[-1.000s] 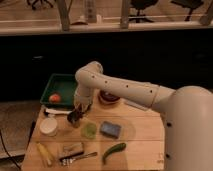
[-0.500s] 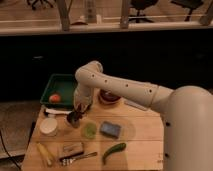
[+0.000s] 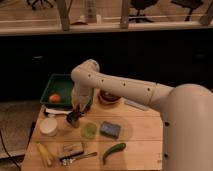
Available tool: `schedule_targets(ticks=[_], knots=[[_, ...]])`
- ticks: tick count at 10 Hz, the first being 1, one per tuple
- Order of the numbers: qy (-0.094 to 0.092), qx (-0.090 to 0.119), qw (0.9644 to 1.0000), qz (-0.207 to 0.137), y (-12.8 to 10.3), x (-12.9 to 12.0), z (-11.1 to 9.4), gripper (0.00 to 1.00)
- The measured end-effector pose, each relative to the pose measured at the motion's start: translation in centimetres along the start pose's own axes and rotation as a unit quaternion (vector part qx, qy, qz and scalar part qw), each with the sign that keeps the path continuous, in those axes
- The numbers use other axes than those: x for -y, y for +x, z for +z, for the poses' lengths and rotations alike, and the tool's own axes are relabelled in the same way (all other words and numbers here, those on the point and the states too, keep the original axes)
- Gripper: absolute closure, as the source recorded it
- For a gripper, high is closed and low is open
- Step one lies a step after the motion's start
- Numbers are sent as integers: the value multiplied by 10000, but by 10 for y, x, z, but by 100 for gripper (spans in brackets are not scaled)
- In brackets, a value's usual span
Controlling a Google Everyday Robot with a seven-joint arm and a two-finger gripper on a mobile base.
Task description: Place grapes in metal cup
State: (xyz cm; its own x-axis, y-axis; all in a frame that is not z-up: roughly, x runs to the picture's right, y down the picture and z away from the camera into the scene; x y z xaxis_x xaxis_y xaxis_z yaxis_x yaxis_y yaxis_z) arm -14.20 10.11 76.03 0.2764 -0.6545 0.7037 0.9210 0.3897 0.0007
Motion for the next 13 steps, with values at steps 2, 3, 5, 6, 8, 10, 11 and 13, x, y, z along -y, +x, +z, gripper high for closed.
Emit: schedule_targets(ticks=[2,3,5,6,8,10,11,13], knots=[[-37,-22,10000,-61,-3,4,-1,100],[-39,-31,10000,-82,-4,5,-2,100],[-51,-49,9999,-115,-6,6,-4,100],[-58,-59,9999,-127,-7,7,-4,100],[-89,-131,9998,-104,-10,7,-6,100],[-95,-191,9997,-68,-9,6,-8,100],[-92,-233,9997,-50,-8,5,-12,100],[-78,-270,9996,-25,-6,4,-16,100]])
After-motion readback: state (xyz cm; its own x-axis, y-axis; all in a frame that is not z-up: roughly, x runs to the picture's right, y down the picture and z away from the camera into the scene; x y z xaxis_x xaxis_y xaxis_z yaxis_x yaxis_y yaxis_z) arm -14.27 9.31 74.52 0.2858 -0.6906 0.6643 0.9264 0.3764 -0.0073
